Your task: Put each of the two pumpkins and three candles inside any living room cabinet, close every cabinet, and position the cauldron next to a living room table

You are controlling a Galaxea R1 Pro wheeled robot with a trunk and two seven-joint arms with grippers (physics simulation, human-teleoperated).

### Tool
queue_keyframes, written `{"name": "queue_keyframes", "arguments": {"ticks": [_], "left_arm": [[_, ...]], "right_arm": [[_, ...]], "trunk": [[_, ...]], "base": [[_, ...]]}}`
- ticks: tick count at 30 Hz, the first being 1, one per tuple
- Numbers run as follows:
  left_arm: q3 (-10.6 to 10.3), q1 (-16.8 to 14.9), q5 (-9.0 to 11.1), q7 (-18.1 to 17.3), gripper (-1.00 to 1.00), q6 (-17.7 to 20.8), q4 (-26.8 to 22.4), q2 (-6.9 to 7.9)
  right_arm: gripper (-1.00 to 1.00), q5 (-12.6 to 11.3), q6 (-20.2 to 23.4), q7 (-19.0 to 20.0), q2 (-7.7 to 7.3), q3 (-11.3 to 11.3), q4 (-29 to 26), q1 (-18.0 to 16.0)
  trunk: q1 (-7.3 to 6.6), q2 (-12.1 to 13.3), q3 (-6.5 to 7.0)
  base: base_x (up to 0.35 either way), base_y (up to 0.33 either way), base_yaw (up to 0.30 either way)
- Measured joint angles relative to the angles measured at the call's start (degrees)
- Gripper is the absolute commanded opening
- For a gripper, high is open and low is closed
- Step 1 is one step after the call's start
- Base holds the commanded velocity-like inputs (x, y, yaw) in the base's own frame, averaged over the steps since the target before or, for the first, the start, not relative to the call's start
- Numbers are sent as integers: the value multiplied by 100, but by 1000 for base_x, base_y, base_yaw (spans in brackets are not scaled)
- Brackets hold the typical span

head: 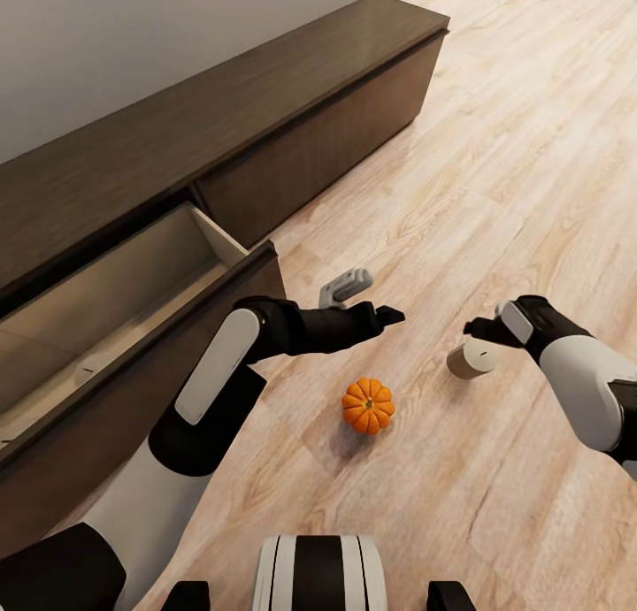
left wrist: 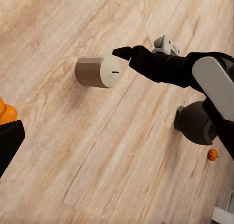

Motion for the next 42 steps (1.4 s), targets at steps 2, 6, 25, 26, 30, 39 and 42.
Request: {"name": "queue_keyframes", "arguments": {"ticks": [2, 6, 25, 26, 30, 39, 42], "left_arm": [[2, 1, 0, 0, 100, -1, 0, 3], [2, 3, 0, 0, 100, 1, 0, 6], [11, 4, 6, 0, 100, 8, 0, 23], [12, 4, 6, 0, 100, 8, 0, 23], [18, 4, 7, 0, 100, 8, 0, 24], [19, 5, 9, 0, 100, 7, 0, 25], [20, 6, 9, 0, 100, 7, 0, 26]], "right_arm": [[100, -1, 11, -1, 8, 1, -3, -9], [100, -3, 26, 3, 16, 2, -4, -40], [100, 1, 24, 816, -64, 24, -16, -63], [100, 2, 23, 826, -64, 24, -16, -63], [100, 5, 2, 850, -65, 29, -17, -58], [100, 6, -58, 855, -82, 39, -59, -56], [100, 9, -69, 853, -89, 38, -177, -56]], "trunk": [[0, 0, 0], [0, 0, 0], [6, -2, -44], [8, -4, -66], [19, -9, -155], [28, -15, -244], [28, -15, -244]], "base": [[0, 0, 0], [0, 0, 0], [0, 0, 0], [0, 0, 0], [0, 0, 0], [0, 0, 0], [0, 0, 0]]}}
